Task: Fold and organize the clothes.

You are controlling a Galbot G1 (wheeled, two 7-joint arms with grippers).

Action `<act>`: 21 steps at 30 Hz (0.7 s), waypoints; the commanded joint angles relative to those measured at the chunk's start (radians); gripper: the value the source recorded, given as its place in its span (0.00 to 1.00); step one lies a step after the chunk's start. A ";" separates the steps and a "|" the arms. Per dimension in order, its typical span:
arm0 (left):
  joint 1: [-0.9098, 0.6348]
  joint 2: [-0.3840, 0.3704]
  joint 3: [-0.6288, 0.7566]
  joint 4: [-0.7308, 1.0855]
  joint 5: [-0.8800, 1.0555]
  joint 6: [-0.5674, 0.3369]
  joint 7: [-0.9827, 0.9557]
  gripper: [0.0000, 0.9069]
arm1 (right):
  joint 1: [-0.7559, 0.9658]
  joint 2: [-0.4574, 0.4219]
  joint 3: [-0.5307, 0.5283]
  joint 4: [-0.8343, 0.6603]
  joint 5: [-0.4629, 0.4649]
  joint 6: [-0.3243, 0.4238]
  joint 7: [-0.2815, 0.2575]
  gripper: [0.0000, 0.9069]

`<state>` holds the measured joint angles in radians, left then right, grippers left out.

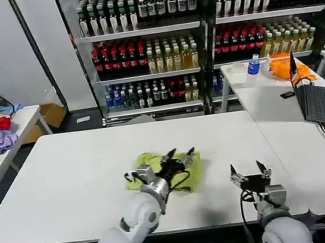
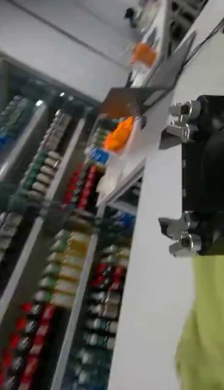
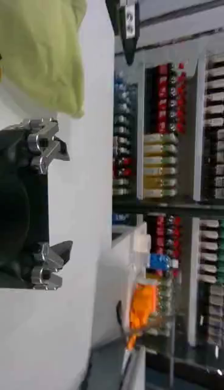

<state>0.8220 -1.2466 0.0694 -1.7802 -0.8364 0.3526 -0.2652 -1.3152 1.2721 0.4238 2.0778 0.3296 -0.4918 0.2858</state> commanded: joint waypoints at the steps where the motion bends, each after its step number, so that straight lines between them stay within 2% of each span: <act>1: 0.165 0.194 -0.236 -0.099 0.011 -0.049 -0.001 1.00 | 0.308 0.063 -0.182 -0.251 0.233 -0.027 0.071 1.00; 3: 0.190 0.204 -0.262 -0.098 0.017 -0.050 -0.002 1.00 | 0.399 0.101 -0.213 -0.338 0.304 -0.040 0.105 1.00; 6: 0.212 0.208 -0.275 -0.099 0.045 -0.054 -0.004 1.00 | 0.476 0.148 -0.241 -0.437 0.362 -0.044 0.130 1.00; 12: 0.247 0.221 -0.305 -0.131 0.047 -0.047 -0.008 1.00 | 0.546 0.218 -0.268 -0.564 0.393 -0.051 0.138 1.00; 16: 0.268 0.233 -0.317 -0.142 0.048 -0.047 -0.009 1.00 | 0.554 0.241 -0.274 -0.595 0.412 -0.053 0.142 1.00; 17: 0.272 0.234 -0.320 -0.146 0.048 -0.047 -0.009 1.00 | 0.553 0.243 -0.277 -0.596 0.412 -0.051 0.141 0.90; 18: 0.278 0.237 -0.323 -0.153 0.047 -0.045 -0.009 1.00 | 0.550 0.248 -0.281 -0.601 0.410 -0.048 0.142 0.29; 19: 0.281 0.241 -0.324 -0.156 0.048 -0.044 -0.009 1.00 | 0.548 0.251 -0.283 -0.604 0.407 -0.041 0.144 0.00; 21: 0.284 0.246 -0.324 -0.158 0.048 -0.041 -0.010 1.00 | 0.544 0.253 -0.281 -0.604 0.404 -0.034 0.146 0.00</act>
<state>1.0447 -1.0436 -0.2016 -1.8998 -0.7998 0.3132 -0.2737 -0.8781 1.4558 0.1903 1.6227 0.6574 -0.5339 0.4061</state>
